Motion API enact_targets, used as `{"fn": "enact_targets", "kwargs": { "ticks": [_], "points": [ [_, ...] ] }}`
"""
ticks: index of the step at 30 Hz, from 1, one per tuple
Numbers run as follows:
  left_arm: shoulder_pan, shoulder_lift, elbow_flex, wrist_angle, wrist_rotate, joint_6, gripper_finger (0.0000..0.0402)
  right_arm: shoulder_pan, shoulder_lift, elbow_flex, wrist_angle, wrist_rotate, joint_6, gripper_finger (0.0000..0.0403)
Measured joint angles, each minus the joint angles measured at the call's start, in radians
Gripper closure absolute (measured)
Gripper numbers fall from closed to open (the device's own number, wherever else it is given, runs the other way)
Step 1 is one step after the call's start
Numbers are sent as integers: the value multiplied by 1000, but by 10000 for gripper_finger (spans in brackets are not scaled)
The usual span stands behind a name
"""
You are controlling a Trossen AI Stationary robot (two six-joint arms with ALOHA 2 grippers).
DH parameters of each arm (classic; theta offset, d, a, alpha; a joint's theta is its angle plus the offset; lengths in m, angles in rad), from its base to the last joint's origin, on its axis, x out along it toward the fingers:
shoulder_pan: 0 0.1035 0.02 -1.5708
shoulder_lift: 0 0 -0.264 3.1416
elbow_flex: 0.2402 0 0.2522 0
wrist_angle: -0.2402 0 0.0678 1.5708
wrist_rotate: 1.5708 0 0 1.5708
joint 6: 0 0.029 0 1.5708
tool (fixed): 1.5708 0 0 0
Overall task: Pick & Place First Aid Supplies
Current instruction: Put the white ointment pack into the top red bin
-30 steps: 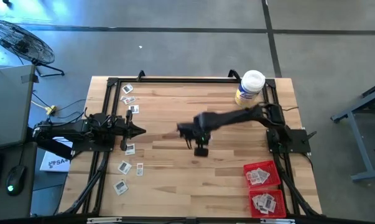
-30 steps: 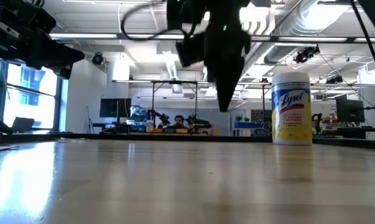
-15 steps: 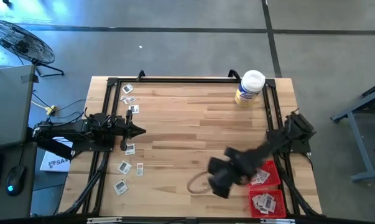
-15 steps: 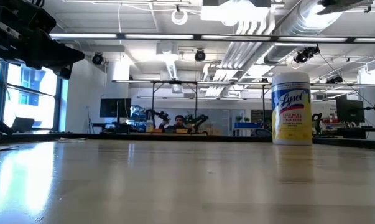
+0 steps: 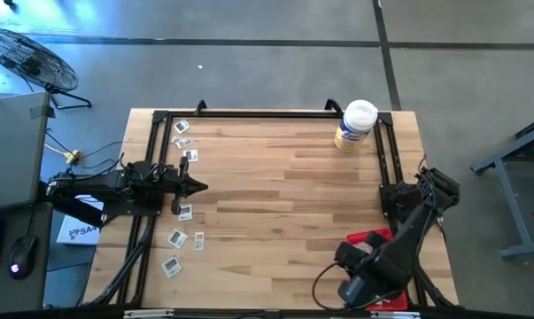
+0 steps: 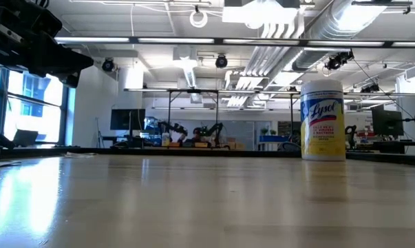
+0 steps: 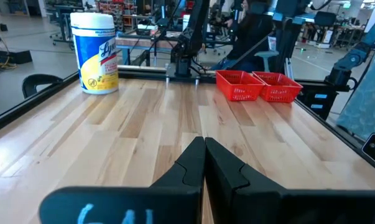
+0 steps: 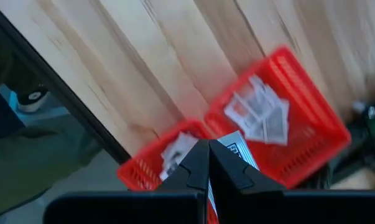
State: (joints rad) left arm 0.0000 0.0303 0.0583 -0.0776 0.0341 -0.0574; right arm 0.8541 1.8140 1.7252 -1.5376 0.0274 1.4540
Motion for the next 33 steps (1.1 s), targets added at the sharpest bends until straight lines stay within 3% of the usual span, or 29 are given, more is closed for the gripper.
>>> {"fn": "enact_targets", "kwargs": {
  "ticks": [14,20,27,33],
  "points": [
    [0,0,0,0,0,0,400,158,-87,-17,-34,-24,325,403],
    [0,0,0,0,0,0,400,202,-121,-59,-33,51,401,403],
    [0,0,0,0,0,0,400,168,-179,-246,-7,116,332,403],
    [0,0,0,0,0,0,400,109,-254,-467,146,70,239,403]
  ]
}}
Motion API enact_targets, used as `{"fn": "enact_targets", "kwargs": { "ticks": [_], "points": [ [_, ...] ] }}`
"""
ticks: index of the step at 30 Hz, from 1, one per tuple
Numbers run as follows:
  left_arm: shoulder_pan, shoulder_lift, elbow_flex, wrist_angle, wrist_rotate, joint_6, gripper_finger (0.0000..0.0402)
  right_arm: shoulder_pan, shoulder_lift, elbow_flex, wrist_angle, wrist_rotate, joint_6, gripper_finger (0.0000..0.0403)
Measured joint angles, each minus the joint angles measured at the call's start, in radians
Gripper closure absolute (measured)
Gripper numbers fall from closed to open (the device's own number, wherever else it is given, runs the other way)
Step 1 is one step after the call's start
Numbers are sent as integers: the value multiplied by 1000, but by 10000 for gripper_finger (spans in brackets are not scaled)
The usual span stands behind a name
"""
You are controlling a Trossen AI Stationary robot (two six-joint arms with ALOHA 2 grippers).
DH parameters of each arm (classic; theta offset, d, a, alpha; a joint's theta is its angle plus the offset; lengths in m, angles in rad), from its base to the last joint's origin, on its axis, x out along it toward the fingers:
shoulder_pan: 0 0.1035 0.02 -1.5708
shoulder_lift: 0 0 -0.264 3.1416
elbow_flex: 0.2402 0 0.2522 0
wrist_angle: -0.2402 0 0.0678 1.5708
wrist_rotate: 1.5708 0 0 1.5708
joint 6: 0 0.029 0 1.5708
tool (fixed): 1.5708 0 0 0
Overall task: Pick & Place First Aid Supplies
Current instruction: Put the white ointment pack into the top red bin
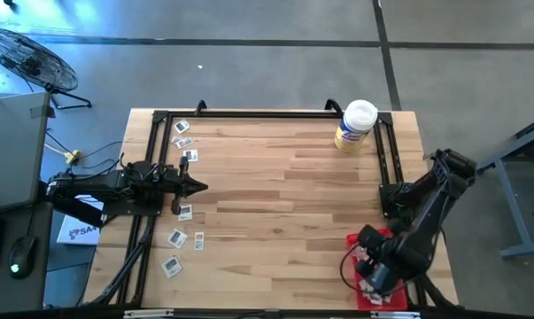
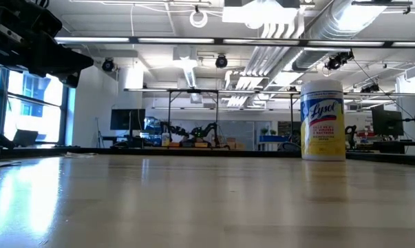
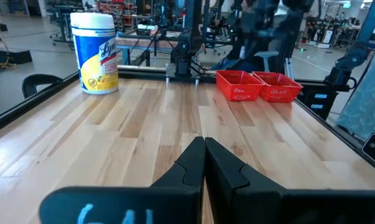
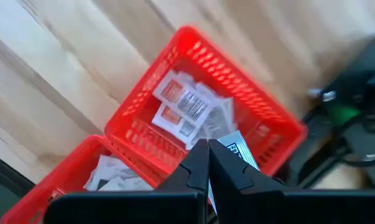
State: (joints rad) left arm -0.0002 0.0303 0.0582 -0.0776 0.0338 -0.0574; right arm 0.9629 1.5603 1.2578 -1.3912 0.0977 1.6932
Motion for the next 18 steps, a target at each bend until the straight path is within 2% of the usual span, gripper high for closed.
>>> {"fn": "enact_targets", "kwargs": {
  "ticks": [4,9,14,18],
  "points": [
    [0,0,0,0,0,0,400,-18,-18,-114,133,-86,-65,403],
    [0,0,0,0,0,0,400,-37,-34,-211,246,-108,-114,403],
    [0,0,0,0,0,0,400,-58,-50,-282,296,-114,-227,403],
    [0,0,0,0,0,0,400,-90,-69,-331,314,-173,-289,403]
  ]
}}
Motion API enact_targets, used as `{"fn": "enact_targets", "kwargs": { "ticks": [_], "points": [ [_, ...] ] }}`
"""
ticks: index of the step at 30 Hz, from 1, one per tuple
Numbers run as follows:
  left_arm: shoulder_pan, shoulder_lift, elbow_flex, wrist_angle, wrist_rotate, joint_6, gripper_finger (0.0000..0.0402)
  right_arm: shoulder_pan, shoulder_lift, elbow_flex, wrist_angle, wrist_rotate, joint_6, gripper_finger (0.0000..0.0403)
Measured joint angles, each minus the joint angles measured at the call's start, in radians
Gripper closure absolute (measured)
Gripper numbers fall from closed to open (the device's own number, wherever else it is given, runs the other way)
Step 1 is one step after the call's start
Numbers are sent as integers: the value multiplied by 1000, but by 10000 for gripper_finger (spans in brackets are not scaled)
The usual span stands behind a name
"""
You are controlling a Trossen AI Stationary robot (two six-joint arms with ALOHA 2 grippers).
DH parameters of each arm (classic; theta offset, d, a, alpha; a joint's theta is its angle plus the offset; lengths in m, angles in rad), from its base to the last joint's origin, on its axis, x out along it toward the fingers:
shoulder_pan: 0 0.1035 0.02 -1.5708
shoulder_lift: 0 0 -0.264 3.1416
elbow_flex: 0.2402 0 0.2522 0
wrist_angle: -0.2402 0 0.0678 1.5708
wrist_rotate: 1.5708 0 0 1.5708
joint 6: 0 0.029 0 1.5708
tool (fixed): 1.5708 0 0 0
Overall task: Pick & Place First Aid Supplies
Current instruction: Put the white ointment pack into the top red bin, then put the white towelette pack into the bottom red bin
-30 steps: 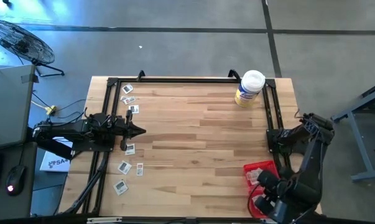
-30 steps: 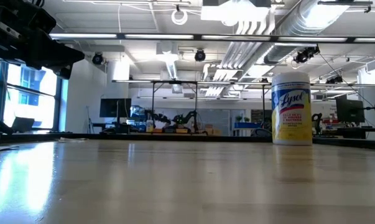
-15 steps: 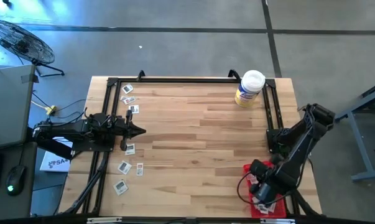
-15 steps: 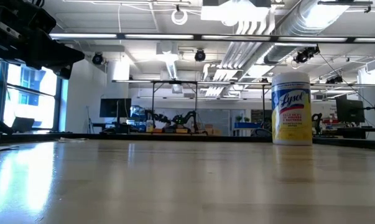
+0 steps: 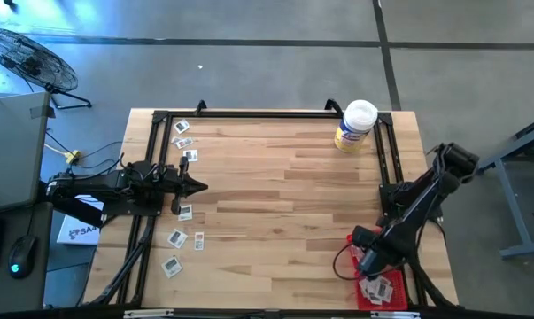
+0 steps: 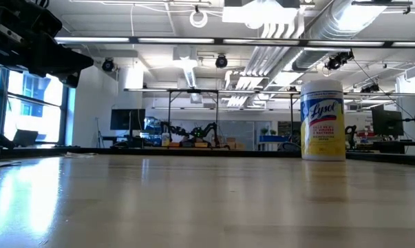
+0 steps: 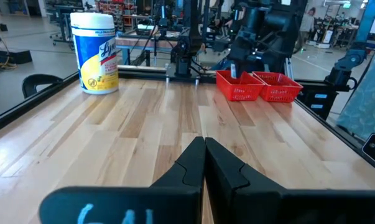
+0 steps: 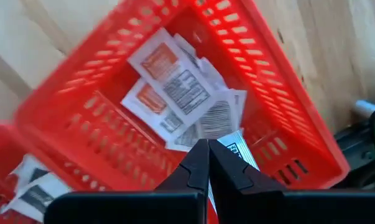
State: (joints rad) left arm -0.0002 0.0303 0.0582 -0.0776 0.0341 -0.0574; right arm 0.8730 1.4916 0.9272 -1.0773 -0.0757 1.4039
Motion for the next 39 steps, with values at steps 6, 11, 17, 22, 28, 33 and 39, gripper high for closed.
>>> {"fn": "enact_targets", "kwargs": {
  "ticks": [6,11,17,22,28,33,39],
  "points": [
    [0,0,0,0,0,0,400,-30,-58,-69,173,-2,-43,403],
    [0,0,0,0,0,0,400,-28,-89,-100,201,95,-41,403],
    [0,0,0,0,0,0,400,-29,-99,-135,232,120,-77,392],
    [0,0,0,0,0,0,400,-20,-99,-171,291,34,-74,353],
    [0,0,0,0,0,0,400,-31,-133,-127,185,-43,-92,298],
    [0,0,0,0,0,0,400,-74,-215,-45,119,45,-135,284],
    [0,0,0,0,0,0,400,-117,-295,8,179,457,-401,284]
  ]
}}
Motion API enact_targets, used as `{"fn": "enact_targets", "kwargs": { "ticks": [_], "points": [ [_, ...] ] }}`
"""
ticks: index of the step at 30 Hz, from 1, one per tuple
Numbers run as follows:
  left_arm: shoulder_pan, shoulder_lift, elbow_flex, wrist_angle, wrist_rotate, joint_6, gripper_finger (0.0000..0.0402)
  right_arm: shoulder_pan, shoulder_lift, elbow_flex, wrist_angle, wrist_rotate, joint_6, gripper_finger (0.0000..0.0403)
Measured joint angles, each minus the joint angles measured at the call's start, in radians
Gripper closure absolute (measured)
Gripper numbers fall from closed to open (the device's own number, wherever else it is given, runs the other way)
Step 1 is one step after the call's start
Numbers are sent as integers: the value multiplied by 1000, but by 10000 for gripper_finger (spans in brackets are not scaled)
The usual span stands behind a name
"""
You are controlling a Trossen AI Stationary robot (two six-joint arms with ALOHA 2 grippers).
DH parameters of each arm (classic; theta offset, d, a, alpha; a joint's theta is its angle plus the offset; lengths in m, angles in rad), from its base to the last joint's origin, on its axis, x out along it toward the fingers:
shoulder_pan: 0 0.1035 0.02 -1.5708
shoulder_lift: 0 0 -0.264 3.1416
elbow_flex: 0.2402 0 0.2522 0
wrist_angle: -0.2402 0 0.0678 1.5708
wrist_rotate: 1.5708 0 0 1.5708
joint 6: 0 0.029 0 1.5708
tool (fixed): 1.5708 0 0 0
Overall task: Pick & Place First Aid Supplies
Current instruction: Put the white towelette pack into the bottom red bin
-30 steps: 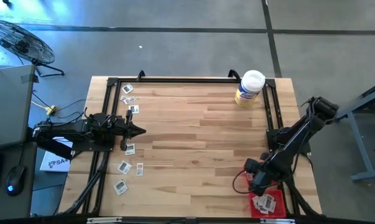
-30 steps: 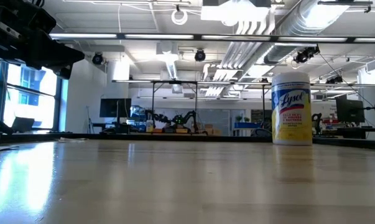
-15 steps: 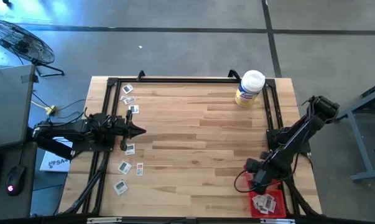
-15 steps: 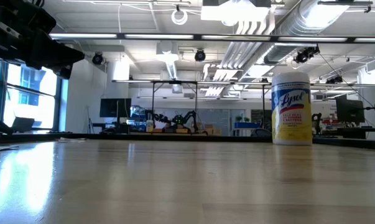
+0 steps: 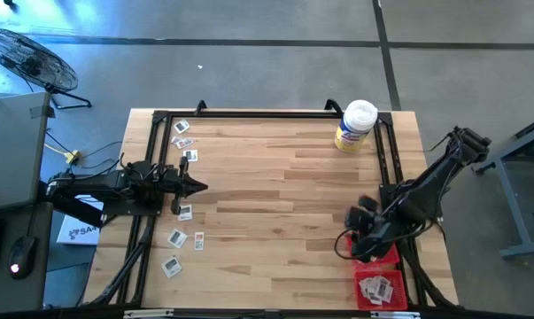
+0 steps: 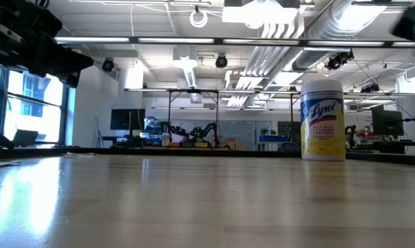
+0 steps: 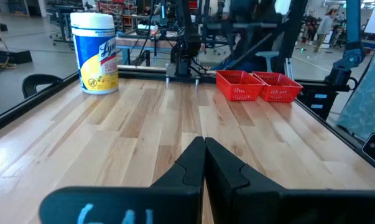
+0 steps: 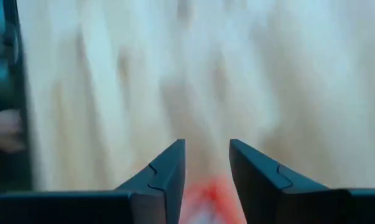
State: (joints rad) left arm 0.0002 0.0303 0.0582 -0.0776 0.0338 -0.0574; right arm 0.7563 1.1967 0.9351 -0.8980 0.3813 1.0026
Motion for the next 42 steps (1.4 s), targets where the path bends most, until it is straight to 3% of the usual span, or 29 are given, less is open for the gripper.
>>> {"fn": "enact_targets", "kwargs": {
  "ticks": [4,7,11,15,18,21,30,36,42],
  "points": [
    [0,0,0,0,0,0,400,-42,-10,-21,142,408,-282,284],
    [0,0,0,0,0,0,400,-123,-2,-72,367,563,-482,284],
    [0,0,0,0,0,0,400,-261,30,-170,817,491,-728,284],
    [0,0,0,0,0,0,400,-391,132,-270,1340,244,-897,284],
    [0,0,0,0,0,0,400,-448,251,-277,1598,124,-938,284],
    [0,0,0,0,0,0,400,-462,381,-198,1636,113,-972,284],
    [0,0,0,0,0,0,400,-479,683,79,1503,36,-1164,284],
    [0,0,0,44,0,-17,400,-510,739,154,1488,35,-1167,284],
    [0,0,-15,148,1,-116,400,-503,739,135,1485,32,-1159,284]
  ]
}}
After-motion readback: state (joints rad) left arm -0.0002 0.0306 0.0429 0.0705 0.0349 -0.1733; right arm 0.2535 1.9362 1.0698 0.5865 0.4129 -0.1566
